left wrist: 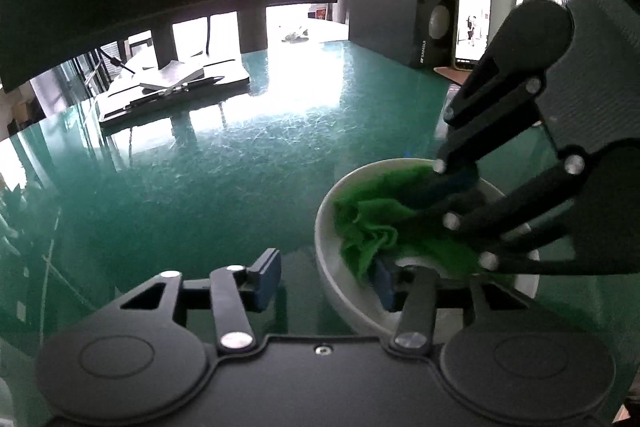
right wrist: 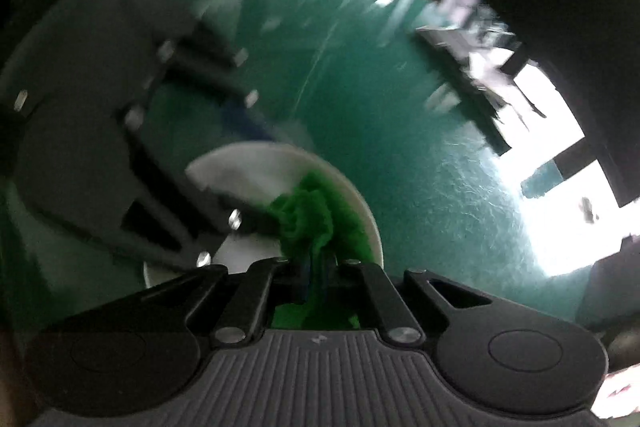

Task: Clean bowl
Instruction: 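Tilt the bowl with the left gripper while the right gripper wipes its inside with the cloth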

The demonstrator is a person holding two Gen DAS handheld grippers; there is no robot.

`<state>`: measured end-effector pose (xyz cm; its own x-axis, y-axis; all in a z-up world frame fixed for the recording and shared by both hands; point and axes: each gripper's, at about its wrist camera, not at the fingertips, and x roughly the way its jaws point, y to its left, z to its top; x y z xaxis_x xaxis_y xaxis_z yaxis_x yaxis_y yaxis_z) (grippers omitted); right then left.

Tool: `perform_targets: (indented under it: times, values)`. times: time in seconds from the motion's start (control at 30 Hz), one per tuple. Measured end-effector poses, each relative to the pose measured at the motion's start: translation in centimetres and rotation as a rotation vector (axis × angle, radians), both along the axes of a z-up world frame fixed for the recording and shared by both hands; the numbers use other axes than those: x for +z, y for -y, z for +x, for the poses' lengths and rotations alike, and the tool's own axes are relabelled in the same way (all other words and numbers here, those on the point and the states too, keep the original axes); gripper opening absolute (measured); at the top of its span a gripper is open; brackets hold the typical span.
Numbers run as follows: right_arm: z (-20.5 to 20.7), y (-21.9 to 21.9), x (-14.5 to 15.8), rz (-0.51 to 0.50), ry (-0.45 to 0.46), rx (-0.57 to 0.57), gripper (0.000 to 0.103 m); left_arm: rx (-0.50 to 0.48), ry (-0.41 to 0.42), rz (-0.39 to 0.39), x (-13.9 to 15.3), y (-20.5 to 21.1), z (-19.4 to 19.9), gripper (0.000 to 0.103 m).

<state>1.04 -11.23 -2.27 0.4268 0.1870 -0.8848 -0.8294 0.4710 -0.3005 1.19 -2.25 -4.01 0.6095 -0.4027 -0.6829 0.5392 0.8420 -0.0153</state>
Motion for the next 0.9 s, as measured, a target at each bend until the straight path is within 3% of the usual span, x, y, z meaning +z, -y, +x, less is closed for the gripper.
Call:
perform_targets:
  times: [0.1, 0.2, 0.3, 0.4, 0.5, 0.63, 0.73, 0.83, 0.9]
  values:
    - [0.5, -0.7, 0.3, -0.046, -0.099, 0.023, 0.006, -0.006, 0.003, -0.005, -0.1, 0.0, 0.1, 0.055]
    - [2.0, -0.2, 0.9, 0.077, -0.340, -0.013, 0.008, -0.012, 0.024, 0.006, -0.2, 0.0, 0.2, 0.057]
    - [3.1, 0.6, 1.0, 0.145, -0.457, -0.028, 0.008, -0.020, 0.024, 0.005, -0.2, -0.1, 0.3, 0.057]
    - [3.2, 0.6, 1.0, 0.100, -0.412, -0.022, 0.005, -0.029, 0.028, 0.013, -0.2, 0.0, 0.3, 0.056]
    - [1.7, -0.6, 1.2, -0.057, -0.197, 0.058, 0.005, -0.033, 0.023, 0.012, -0.2, 0.0, 0.4, 0.056]
    - [0.7, -1.6, 1.6, -0.099, -0.054, 0.109, 0.004, -0.031, 0.029, 0.023, -0.1, 0.1, 0.4, 0.057]
    - [0.4, -2.0, 1.4, -0.116, -0.071, 0.114, 0.005, -0.028, 0.031, 0.027, -0.1, 0.1, 0.4, 0.057]
    - [0.5, -2.0, 1.0, -0.100, -0.194, 0.108, 0.008, -0.029, 0.037, 0.033, -0.1, 0.2, 0.4, 0.057]
    - [1.1, -1.5, 1.6, -0.013, -0.328, 0.079, 0.009, -0.034, 0.035, 0.032, -0.1, 0.2, 0.4, 0.059]
